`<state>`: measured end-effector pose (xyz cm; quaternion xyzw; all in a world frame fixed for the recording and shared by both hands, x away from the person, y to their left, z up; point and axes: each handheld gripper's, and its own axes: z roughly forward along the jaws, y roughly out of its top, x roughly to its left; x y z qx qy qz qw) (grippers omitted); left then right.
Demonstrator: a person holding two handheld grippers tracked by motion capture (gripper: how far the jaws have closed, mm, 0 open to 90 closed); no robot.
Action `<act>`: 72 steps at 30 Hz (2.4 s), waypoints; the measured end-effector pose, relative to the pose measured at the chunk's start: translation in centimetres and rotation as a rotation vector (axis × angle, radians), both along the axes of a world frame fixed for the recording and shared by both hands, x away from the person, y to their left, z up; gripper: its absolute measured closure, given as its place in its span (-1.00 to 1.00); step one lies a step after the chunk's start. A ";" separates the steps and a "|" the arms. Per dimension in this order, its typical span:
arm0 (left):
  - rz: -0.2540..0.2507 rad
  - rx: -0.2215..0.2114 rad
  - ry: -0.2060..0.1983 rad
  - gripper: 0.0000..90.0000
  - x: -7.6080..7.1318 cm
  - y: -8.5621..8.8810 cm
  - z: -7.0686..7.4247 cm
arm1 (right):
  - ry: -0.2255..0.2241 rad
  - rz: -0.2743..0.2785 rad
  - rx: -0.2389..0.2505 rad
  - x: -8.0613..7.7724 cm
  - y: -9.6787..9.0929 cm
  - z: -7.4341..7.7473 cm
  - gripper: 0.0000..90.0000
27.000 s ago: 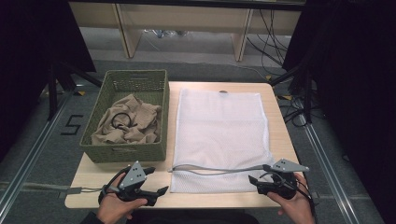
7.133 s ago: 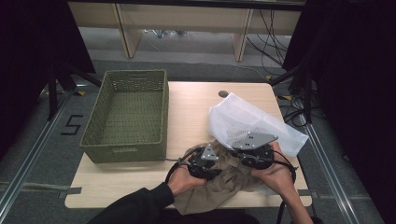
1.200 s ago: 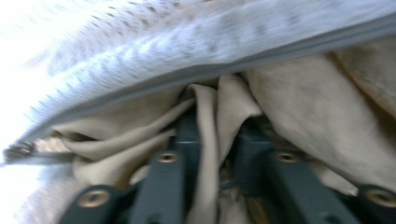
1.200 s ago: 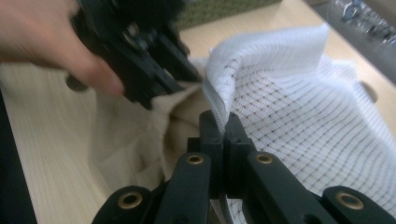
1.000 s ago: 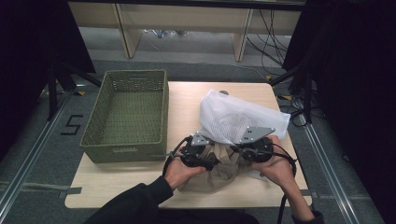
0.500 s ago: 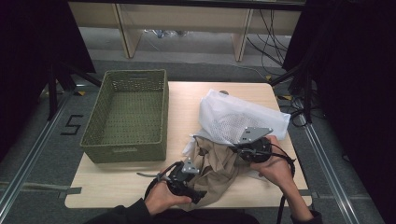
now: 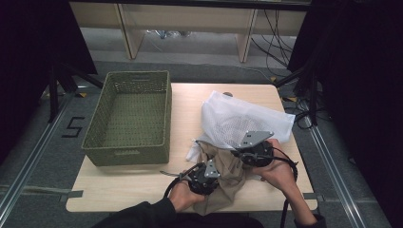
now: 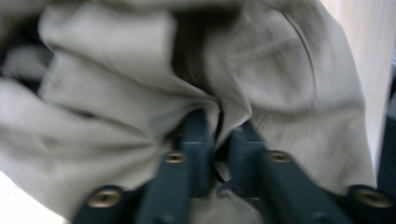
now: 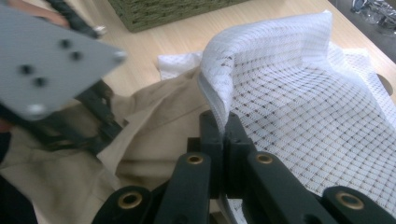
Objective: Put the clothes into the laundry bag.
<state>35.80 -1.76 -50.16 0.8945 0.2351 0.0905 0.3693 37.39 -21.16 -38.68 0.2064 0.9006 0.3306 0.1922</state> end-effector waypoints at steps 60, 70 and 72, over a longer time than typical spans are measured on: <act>0.073 -0.216 0.067 0.87 3.9 -1.6 1.5 | 0.137 -0.045 -0.046 0.3 -1.0 -5.8 1.00; 0.186 -0.221 -0.016 0.51 4.5 5.2 4.7 | 0.172 -0.083 -0.110 1.6 -1.2 -7.5 1.00; 0.225 -0.205 -0.015 0.48 4.9 5.8 4.7 | 0.167 -0.087 -0.118 1.7 -1.3 -7.8 1.00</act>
